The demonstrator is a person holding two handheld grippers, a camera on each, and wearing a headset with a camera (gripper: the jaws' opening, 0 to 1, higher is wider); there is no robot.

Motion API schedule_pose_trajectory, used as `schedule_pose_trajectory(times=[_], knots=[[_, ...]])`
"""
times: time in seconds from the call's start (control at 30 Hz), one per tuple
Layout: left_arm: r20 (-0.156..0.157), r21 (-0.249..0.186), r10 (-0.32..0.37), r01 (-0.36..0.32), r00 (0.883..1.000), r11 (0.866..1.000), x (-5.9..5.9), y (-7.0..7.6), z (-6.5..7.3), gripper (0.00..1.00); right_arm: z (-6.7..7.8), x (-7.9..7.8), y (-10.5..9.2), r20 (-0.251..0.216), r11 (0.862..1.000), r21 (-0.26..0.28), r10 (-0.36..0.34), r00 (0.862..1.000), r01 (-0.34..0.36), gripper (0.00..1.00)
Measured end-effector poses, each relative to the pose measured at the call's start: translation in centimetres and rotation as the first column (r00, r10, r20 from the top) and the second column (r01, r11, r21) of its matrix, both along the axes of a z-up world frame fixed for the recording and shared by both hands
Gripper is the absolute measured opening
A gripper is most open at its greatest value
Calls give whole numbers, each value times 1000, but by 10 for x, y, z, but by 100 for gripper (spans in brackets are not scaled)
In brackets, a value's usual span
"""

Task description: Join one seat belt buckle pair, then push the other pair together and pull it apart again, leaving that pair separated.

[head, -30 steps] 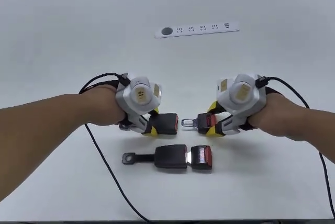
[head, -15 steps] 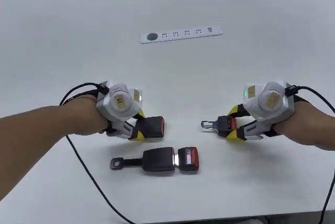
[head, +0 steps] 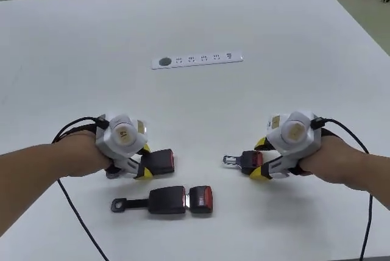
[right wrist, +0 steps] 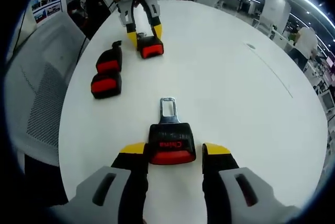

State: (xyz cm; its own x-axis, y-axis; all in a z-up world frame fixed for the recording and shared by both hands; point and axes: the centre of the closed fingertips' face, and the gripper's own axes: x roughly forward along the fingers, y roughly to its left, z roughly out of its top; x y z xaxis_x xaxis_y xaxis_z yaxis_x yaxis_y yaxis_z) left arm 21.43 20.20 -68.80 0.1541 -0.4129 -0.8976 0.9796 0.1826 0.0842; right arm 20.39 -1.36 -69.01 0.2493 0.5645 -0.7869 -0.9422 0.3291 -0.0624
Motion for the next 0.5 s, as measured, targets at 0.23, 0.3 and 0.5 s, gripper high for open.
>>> schedule_pose_trajectory(times=[0.23, 0.3, 0.5], knots=[[36, -45, 59, -57, 998, 997, -1, 7, 0, 37, 15, 6, -9, 76, 994, -10, -108, 991, 109, 54], [52, -33, 40, -38, 998, 999, -7, 13, 2, 40, 22, 2, -15, 118, 992, -42, -117, 986, 123, 54], [148, -110, 156, -141, 976, 984, -1, 27, 28, 53, 39, -28, -17, 147, 989, -19, -140, 979, 144, 59]])
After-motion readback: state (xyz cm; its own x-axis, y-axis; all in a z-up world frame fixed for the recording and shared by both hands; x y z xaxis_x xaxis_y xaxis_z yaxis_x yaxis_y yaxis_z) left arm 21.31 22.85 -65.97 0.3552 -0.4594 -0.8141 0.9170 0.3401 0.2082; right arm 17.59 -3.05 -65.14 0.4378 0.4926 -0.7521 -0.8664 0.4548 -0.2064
